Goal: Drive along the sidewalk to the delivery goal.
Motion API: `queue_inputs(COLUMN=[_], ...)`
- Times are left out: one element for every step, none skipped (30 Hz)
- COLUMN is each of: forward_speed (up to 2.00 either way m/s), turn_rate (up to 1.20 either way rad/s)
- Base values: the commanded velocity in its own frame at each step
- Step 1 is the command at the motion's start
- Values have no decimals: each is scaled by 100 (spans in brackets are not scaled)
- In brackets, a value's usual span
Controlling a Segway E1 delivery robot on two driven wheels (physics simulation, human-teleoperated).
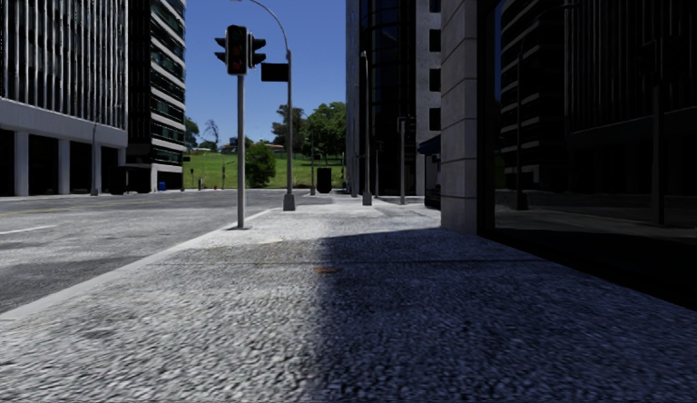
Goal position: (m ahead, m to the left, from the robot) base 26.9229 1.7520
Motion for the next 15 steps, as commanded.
queue_inputs(forward_speed=[200,200,200,200,200,200,200,200,200,200,200,200,200,200,200], turn_rate=[-24,-24,0,0,0,0,0,0,0,0,0,0,0,0,0])
